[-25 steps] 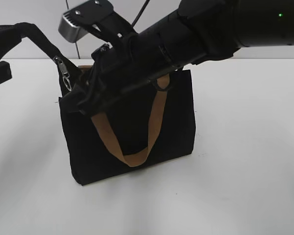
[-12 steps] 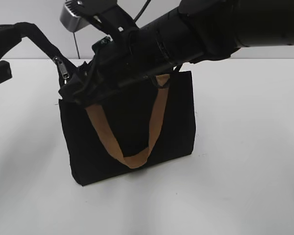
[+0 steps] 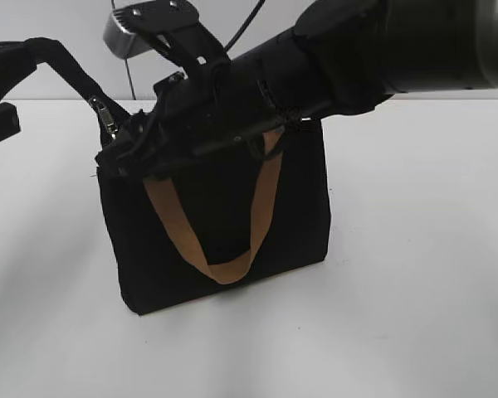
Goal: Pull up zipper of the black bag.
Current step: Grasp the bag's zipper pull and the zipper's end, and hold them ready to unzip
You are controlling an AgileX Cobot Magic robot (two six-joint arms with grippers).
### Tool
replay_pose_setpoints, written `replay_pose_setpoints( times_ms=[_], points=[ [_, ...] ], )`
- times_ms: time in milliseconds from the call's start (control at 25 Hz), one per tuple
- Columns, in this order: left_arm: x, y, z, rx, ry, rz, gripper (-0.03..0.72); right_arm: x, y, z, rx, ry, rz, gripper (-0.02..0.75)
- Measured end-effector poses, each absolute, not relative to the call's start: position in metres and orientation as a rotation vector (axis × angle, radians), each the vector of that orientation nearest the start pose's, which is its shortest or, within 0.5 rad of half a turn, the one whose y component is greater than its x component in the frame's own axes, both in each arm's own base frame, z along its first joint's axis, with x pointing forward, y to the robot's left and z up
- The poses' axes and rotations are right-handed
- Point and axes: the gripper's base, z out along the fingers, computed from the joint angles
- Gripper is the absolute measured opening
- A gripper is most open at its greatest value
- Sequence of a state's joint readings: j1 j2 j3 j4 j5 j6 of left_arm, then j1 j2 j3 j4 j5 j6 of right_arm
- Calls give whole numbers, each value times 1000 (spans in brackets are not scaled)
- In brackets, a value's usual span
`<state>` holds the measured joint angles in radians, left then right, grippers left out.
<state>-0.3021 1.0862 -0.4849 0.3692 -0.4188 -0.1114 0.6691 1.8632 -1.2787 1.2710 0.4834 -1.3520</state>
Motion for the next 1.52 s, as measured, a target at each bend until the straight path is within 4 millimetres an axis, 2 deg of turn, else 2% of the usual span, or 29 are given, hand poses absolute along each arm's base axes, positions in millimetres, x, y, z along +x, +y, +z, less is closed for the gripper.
replay_pose_setpoints(
  times_ms=[280, 440, 880, 1040, 1200, 1520],
  points=[
    [207, -79, 276, 549, 1601, -180, -10, 305, 289, 232, -996, 2001, 807, 293],
    [207, -79, 276, 549, 1601, -180, -10, 306, 289, 232, -982, 2004, 809, 254],
    [207, -79, 276, 549, 1601, -180, -10, 306, 288, 232, -925, 2039, 837, 233],
    [207, -79, 276, 549, 1601, -179, -10, 308, 288, 232, -884, 2055, 832, 153],
    [207, -78, 275, 550, 1614, -175, -10, 308, 288, 232, -867, 2064, 838, 8],
    [207, -73, 263, 560, 1757, -123, -10, 306, 287, 238, -860, 2059, 857, -1]
  ],
)
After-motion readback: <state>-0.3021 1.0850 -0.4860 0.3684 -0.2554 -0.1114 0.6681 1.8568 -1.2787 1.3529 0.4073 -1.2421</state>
